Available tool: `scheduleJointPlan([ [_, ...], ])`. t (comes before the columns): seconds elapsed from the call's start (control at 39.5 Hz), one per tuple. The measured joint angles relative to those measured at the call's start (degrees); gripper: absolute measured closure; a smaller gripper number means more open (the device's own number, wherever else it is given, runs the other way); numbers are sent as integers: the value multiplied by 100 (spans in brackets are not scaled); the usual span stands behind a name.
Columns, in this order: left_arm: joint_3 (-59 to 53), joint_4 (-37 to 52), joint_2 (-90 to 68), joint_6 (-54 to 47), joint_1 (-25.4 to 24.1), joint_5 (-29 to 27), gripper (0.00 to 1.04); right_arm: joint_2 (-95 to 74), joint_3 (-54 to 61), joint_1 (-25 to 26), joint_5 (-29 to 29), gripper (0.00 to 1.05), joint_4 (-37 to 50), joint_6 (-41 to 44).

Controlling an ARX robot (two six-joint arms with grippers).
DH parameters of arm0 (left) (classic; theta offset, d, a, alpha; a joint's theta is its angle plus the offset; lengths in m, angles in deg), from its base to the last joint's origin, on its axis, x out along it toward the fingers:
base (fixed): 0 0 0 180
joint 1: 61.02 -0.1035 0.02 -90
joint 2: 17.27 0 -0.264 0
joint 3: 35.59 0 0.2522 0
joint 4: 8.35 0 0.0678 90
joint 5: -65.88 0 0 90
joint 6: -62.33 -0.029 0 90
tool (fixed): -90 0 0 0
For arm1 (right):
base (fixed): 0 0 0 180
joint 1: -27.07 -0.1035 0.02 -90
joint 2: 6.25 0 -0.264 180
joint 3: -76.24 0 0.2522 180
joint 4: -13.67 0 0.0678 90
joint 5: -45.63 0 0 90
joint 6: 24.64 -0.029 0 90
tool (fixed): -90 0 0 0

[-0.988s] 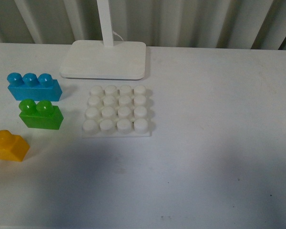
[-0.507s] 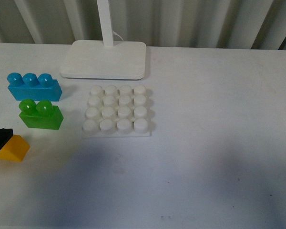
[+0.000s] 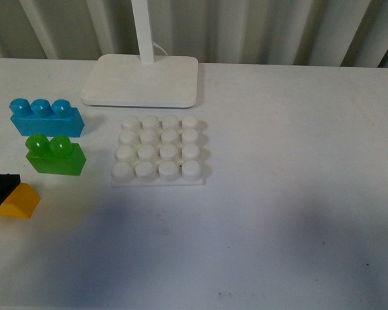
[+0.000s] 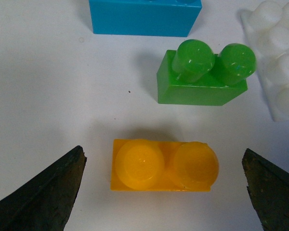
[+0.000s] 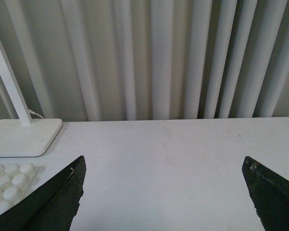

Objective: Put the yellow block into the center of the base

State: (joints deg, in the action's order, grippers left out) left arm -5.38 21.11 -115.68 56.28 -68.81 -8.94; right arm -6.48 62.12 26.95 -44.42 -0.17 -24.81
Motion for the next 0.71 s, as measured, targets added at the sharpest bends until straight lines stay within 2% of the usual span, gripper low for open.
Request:
scheduleJointPlan([
  [0.33, 212, 68, -448, -297, -120, 96, 6, 0, 0, 0, 0, 9, 0, 0],
  [0.71, 339, 192, -732, -317, -26, 37, 6, 0, 0, 0, 0, 9, 0, 0],
])
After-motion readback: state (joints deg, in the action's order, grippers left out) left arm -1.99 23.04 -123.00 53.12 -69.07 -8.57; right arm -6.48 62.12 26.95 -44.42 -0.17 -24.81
